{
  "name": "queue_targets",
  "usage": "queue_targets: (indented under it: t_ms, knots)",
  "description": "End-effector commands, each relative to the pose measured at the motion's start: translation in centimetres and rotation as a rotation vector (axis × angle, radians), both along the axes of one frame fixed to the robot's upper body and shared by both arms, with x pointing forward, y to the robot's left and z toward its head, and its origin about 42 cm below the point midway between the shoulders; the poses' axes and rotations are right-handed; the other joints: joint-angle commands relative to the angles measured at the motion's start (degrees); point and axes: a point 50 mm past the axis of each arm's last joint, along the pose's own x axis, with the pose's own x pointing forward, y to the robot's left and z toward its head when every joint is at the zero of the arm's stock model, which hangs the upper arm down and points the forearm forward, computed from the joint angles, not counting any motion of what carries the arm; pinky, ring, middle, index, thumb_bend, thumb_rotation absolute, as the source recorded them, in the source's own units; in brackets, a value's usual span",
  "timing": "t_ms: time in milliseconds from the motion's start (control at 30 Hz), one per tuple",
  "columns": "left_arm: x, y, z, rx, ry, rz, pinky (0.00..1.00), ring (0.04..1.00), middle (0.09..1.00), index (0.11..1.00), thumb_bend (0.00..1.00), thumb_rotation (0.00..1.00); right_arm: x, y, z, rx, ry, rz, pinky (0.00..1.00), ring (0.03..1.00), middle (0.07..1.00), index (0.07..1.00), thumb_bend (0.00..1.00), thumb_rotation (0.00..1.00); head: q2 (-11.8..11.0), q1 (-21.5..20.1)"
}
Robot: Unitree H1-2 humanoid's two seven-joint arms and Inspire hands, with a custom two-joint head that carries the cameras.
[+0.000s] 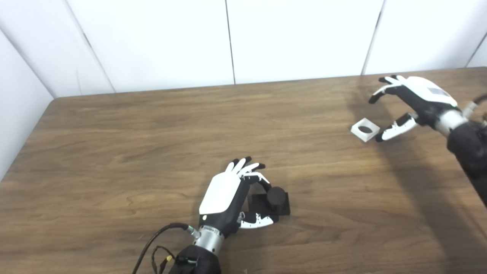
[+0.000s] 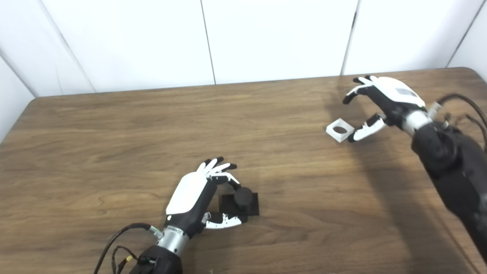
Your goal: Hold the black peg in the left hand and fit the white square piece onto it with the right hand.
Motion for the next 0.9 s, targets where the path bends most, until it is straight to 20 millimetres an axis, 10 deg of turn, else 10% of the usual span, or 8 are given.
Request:
queue_targets:
  t_ms: [0, 867]
  knots:
    - [0.1, 0.2, -0.4, 0.023, -0.003, 0.001, 1.0, 0.975, 0.866, 0.486, 0.51, 0.07, 1.5, 0.2, 3.5, -0.096, -0.051, 0.052, 0.99, 1.0, 0.966, 0.693, 0.97, 0.14, 0.1, -0.06]
    - [0.4, -0.4, -0.5, 0.013, -0.004, 0.01, 1.0, 0.975, 0.867, 0.486, 0.51, 0.07, 3.2, 3.5, 4.2, -0.374, -0.005, 0.262, 1.0, 1.0, 0.957, 0.688, 0.94, 0.08, -0.63, -0.23]
